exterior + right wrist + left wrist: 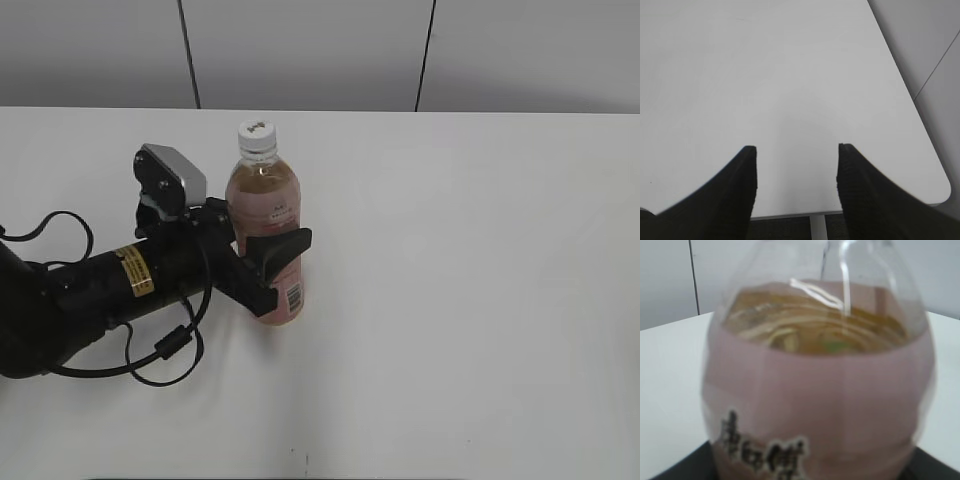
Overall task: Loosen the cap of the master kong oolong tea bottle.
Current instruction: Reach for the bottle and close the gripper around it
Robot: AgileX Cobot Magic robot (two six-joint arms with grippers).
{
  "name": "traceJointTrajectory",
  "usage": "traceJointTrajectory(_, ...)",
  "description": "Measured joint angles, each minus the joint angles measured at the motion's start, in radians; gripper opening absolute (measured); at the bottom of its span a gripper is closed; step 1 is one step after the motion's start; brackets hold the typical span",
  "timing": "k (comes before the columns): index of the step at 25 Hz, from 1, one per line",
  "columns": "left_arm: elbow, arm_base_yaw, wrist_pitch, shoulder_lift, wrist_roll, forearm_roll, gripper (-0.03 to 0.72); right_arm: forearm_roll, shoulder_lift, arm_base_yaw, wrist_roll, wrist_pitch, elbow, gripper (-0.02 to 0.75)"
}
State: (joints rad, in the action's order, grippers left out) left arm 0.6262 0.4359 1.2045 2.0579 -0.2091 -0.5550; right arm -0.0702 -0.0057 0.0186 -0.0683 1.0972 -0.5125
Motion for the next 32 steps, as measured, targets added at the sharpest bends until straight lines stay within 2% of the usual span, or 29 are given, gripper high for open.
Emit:
traceJointTrajectory(15, 0.001, 0.000, 0.001, 0.000, 0.002, -0.023, 0.389, 0.017, 0.005, 0.000, -0.001, -0.027, -0.016, 0.396)
traceJointTrajectory(18, 0.001, 0.000, 0.000, 0.000, 0.003, -0.029, 0.389, 0.070, 0.117, 0.000, -0.019, -0.091, -0.063, 0.396)
traceJointTrajectory(22, 0.001, 0.000, -0.016, -0.010, 0.004, -0.036, 0.389, 0.114, 0.413, 0.000, -0.073, -0.158, -0.157, 0.396)
traceJointTrajectory(26, 0.001, 0.000, -0.064, -0.038, 0.010, -0.040, 0.389, 0.244, 0.667, 0.000, -0.217, -0.232, -0.245, 0.396)
traceJointTrajectory(32, 0.001, 0.000, -0.129, -0.085, 0.032, -0.040, 0.389, 0.569, 0.942, 0.000, -0.416, -0.237, -0.340, 0.396)
